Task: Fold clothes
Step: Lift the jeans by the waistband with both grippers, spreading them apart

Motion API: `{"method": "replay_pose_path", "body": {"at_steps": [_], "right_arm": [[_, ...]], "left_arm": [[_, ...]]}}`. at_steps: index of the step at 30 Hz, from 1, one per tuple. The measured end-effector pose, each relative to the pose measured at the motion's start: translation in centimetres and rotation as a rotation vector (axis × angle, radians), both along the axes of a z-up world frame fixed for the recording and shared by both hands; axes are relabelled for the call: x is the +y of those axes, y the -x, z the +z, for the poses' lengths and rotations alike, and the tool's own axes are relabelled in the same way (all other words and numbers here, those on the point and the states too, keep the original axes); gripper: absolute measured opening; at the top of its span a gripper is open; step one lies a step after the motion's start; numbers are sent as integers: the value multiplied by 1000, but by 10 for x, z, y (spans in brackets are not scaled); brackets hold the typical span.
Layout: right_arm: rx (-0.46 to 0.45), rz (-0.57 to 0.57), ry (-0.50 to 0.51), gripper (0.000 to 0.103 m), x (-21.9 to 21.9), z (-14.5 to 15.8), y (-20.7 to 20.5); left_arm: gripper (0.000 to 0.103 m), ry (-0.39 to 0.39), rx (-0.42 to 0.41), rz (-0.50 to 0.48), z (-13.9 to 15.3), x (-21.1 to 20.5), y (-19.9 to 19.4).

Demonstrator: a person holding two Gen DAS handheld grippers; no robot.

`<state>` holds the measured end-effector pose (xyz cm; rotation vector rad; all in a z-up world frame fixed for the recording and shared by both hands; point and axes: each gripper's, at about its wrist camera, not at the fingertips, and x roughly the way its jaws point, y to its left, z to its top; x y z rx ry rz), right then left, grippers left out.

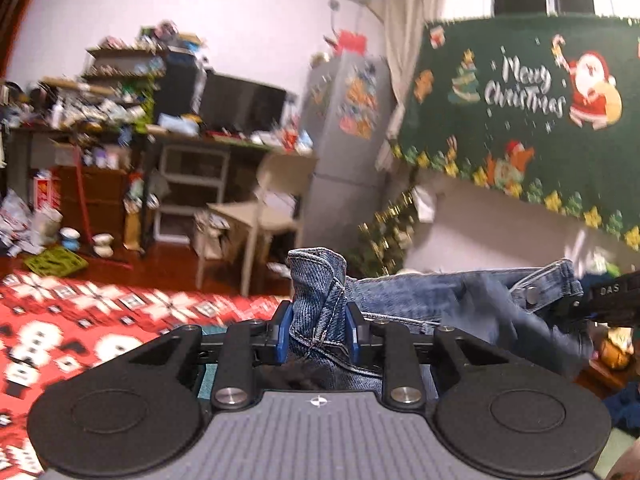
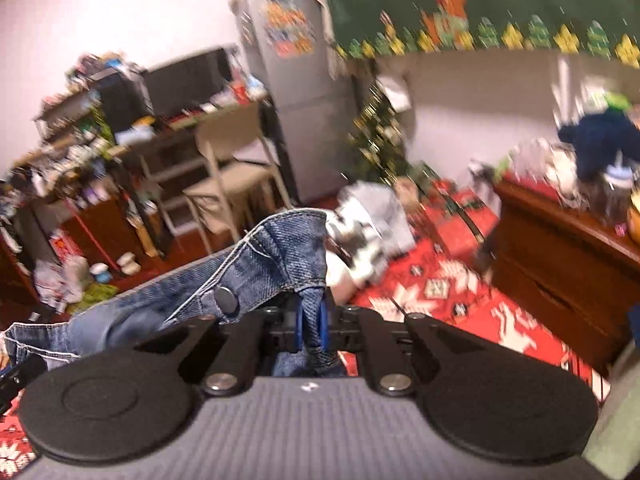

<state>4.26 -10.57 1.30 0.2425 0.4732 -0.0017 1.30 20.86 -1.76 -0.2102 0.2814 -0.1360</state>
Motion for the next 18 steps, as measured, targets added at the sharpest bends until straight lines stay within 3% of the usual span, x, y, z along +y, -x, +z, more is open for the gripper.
{"method": "replay_pose_path", "body": {"at_steps": [7, 18], "right_arm": [[-115, 69, -7, 7, 16, 54, 38], [-279, 120, -51, 7, 20, 143, 120]], "left_arm": [[26, 21, -103, 74, 61, 15, 39], [26, -36, -253, 70, 142, 17, 107]]}}
